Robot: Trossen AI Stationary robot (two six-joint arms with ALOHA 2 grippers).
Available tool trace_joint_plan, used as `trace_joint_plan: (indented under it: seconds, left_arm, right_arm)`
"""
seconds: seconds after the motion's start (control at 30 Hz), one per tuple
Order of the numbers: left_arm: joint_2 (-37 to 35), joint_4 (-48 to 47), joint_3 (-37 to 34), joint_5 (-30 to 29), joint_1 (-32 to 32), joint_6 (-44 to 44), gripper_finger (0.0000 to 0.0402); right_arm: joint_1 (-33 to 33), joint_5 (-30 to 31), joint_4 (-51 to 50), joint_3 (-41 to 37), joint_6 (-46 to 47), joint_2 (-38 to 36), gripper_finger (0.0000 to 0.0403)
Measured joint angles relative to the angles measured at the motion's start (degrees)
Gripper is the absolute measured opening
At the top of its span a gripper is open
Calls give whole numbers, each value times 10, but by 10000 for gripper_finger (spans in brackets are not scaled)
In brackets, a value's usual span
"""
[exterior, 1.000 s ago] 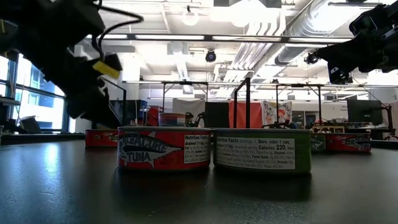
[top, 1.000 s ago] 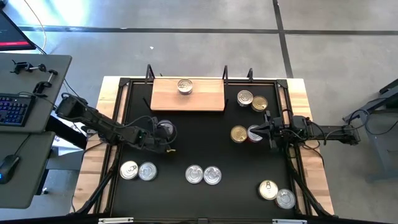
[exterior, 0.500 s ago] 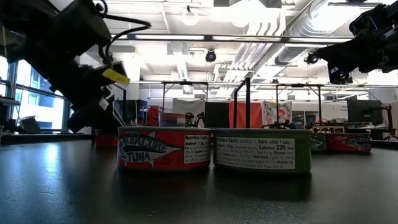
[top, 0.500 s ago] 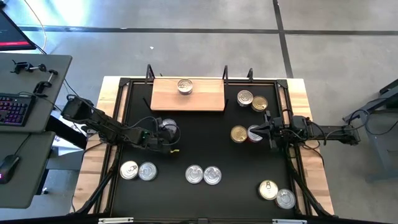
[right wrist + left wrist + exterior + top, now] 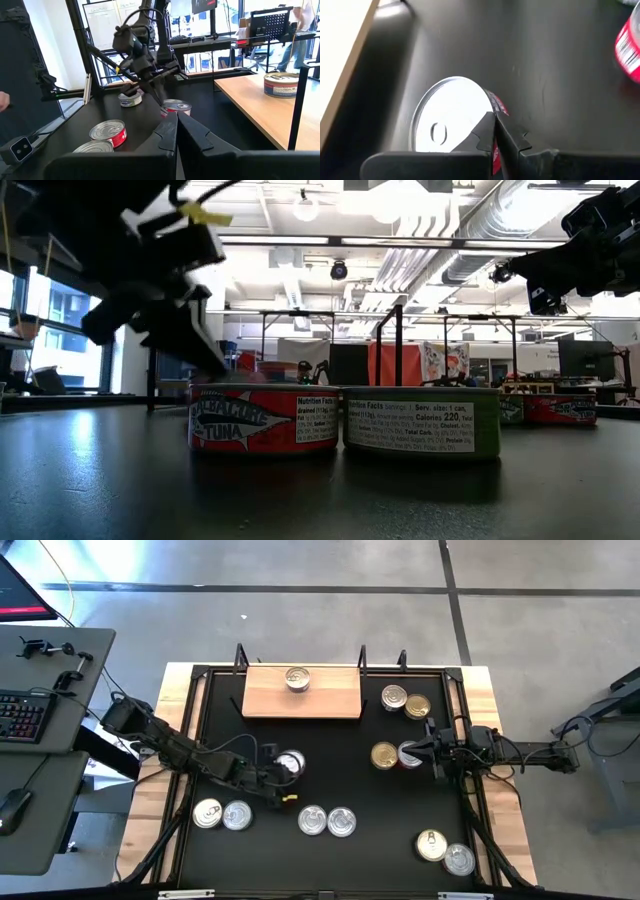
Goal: Stack canned seafood by type on shelf
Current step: Put the red tuna can on the shelf
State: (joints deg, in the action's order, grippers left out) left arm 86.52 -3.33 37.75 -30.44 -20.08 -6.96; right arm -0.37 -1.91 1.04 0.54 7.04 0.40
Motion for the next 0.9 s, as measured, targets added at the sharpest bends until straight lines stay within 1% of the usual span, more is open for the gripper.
trace_joint_plan:
  seconds: [0.17, 0.33, 0.5, 0.63, 0.77, 0.9]
  left_arm:
    - [0, 5, 16, -9, -3, -6, 0]
    - [0, 8, 16, -13, -2, -18, 0]
    - [-1, 23, 17, -22, -2, 16, 0]
    - [-1, 14, 17, -63, -7, 49, 0]
    - [-1, 7, 22, -91, -7, 72, 0]
    - [-1, -44, 50, -139, -7, 83, 0]
  right_arm:
    - [0, 0, 0, 0, 0, 0, 0]
    - [0, 0, 0, 0, 0, 0, 0]
    - [0, 0, 0, 0, 0, 0, 0]
    - [0, 0, 0, 0, 0, 0, 0]
    - [0, 0, 0, 0, 0, 0, 0]
    - [0, 0, 0, 0, 0, 0, 0]
